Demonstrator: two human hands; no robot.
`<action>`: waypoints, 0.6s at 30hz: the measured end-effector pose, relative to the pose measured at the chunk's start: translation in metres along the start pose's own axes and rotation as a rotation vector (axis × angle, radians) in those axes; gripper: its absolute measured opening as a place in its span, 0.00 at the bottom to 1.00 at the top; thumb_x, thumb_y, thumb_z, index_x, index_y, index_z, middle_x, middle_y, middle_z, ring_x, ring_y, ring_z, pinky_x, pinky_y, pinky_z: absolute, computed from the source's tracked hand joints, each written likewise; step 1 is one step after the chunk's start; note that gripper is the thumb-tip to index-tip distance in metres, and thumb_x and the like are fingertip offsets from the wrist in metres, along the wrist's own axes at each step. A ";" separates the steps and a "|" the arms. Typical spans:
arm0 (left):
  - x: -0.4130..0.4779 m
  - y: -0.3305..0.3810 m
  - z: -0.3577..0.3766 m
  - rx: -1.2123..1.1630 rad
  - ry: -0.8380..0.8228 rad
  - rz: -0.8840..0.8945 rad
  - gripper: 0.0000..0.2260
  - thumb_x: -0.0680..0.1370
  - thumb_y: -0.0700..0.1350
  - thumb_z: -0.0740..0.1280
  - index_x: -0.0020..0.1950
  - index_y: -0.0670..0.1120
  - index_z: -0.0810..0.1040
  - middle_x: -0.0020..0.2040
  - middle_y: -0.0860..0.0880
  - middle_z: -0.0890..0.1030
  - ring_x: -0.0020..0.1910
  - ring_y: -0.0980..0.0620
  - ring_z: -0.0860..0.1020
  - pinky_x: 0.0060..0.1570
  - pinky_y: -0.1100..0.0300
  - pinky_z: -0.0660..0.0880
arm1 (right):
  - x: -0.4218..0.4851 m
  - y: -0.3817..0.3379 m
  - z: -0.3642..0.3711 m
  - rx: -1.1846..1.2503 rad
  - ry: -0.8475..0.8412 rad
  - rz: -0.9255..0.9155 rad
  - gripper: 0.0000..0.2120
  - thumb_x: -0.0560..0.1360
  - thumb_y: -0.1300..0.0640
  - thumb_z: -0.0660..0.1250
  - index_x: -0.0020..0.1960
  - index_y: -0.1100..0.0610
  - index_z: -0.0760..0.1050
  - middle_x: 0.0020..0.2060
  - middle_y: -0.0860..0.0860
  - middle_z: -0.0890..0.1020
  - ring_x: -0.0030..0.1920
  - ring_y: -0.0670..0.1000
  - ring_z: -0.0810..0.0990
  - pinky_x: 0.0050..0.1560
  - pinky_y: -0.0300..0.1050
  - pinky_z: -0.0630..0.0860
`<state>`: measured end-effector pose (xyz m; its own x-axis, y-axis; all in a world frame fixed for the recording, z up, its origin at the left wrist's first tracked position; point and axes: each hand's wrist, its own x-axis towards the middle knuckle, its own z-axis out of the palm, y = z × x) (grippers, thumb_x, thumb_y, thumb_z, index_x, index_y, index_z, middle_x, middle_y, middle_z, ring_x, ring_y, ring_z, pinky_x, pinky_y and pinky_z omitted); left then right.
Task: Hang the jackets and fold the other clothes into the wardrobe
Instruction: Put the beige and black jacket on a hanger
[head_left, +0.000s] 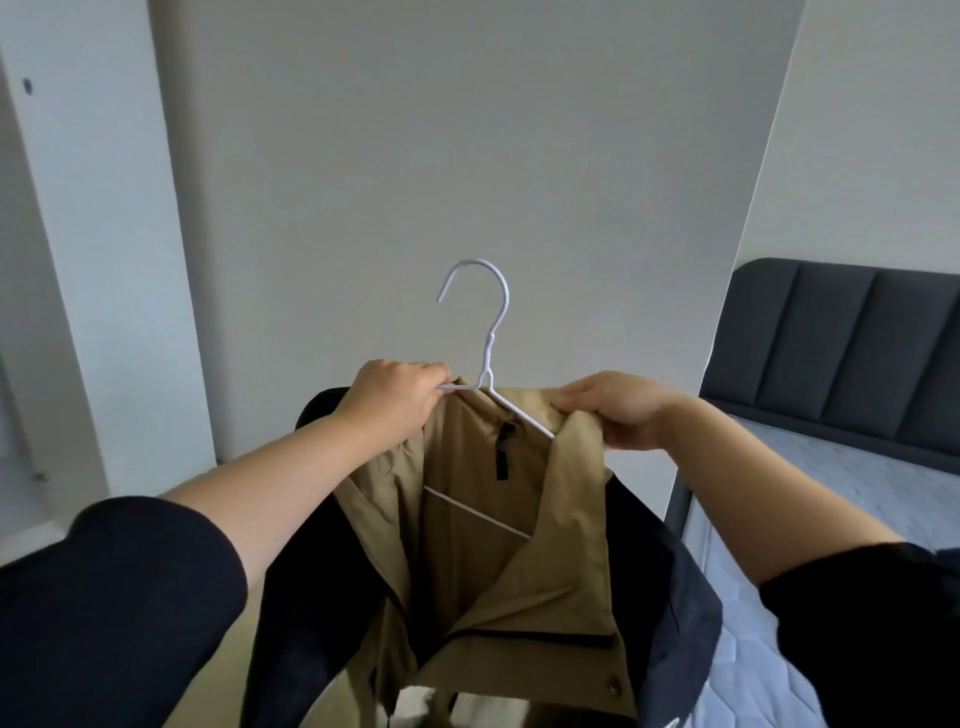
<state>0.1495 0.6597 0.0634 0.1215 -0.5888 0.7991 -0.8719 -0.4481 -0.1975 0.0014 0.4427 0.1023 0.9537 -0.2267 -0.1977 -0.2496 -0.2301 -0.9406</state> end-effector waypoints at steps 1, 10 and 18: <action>-0.001 -0.003 0.002 0.007 -0.036 -0.008 0.08 0.72 0.41 0.69 0.33 0.42 0.76 0.24 0.47 0.75 0.21 0.44 0.73 0.22 0.61 0.64 | -0.003 -0.001 0.000 -0.188 0.061 -0.005 0.10 0.80 0.57 0.62 0.45 0.61 0.78 0.32 0.53 0.80 0.28 0.47 0.79 0.29 0.39 0.75; 0.007 0.016 0.019 -0.027 -0.222 -0.297 0.09 0.77 0.40 0.65 0.37 0.44 0.72 0.40 0.43 0.82 0.41 0.39 0.79 0.32 0.59 0.60 | -0.002 -0.004 0.013 -0.608 0.251 0.193 0.21 0.77 0.49 0.62 0.28 0.56 0.63 0.23 0.53 0.68 0.21 0.50 0.64 0.26 0.38 0.61; 0.007 0.020 0.021 -0.064 -0.193 -0.407 0.11 0.75 0.36 0.64 0.34 0.45 0.68 0.42 0.45 0.83 0.43 0.41 0.79 0.32 0.60 0.61 | 0.000 0.028 0.014 -0.477 0.571 -0.014 0.16 0.77 0.53 0.64 0.38 0.64 0.76 0.34 0.58 0.79 0.38 0.57 0.77 0.42 0.48 0.75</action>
<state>0.1424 0.6322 0.0534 0.5412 -0.4910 0.6827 -0.7618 -0.6301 0.1508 -0.0036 0.4494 0.0721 0.7542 -0.6474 0.1097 -0.4079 -0.5928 -0.6945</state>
